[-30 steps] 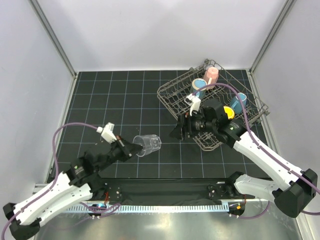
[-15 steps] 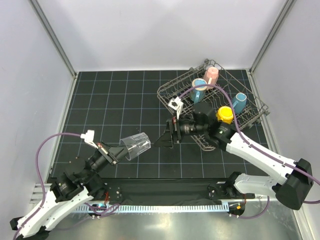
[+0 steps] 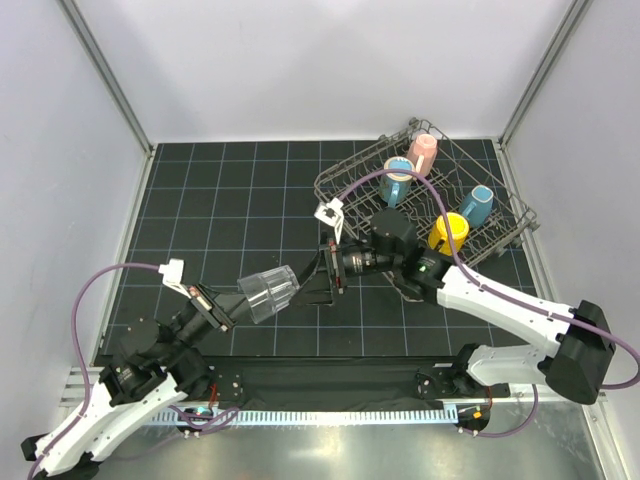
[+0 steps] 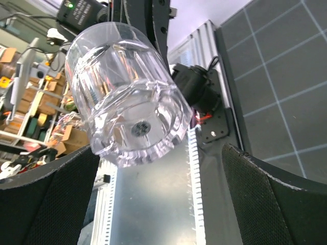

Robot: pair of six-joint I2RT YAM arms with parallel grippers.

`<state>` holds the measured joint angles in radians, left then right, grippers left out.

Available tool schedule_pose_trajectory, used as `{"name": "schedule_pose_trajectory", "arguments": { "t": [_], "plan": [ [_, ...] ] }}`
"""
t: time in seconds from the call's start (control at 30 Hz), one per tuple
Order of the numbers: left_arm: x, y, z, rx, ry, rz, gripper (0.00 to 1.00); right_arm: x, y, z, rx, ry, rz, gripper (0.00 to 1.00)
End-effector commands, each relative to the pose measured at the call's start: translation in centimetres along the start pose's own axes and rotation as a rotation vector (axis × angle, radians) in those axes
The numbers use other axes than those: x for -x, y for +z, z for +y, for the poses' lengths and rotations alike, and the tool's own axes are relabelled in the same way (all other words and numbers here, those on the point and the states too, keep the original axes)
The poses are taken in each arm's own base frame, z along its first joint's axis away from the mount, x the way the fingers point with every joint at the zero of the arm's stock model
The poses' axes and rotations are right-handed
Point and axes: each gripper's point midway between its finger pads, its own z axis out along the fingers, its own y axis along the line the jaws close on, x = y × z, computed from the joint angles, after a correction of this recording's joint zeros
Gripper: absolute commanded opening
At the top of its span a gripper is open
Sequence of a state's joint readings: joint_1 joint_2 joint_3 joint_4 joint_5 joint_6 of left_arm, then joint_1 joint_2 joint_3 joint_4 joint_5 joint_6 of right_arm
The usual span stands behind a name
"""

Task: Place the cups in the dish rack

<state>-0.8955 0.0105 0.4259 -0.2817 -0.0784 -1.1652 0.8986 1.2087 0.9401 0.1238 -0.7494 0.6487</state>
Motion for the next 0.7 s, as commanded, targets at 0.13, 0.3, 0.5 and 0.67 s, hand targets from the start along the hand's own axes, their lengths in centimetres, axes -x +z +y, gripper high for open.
{"name": "schedule_pose_trajectory", "arguments": {
  "t": [0.13, 0.3, 0.5, 0.67],
  "plan": [
    [0.9, -1.3, -4.4, -0.197, 0.005, -0.022, 0.00, 2.5, 1.2, 4.5, 0.185, -0.060, -0.060, 1.00],
    [0.8, -1.2, -4.4, -0.202, -0.006, -0.016, 0.01, 2.9, 1.8, 5.6, 0.220, -0.049, -0.065, 1.00],
    [0.7, -1.1, -4.3, -0.202, -0.009, -0.014, 0.00, 3.3, 2.4, 6.2, 0.247, -0.036, -0.083, 1.00],
    [0.7, -1.1, -4.3, -0.201, -0.012, -0.013, 0.00, 3.2, 2.7, 6.1, 0.249, -0.015, -0.075, 0.99]
  ]
}}
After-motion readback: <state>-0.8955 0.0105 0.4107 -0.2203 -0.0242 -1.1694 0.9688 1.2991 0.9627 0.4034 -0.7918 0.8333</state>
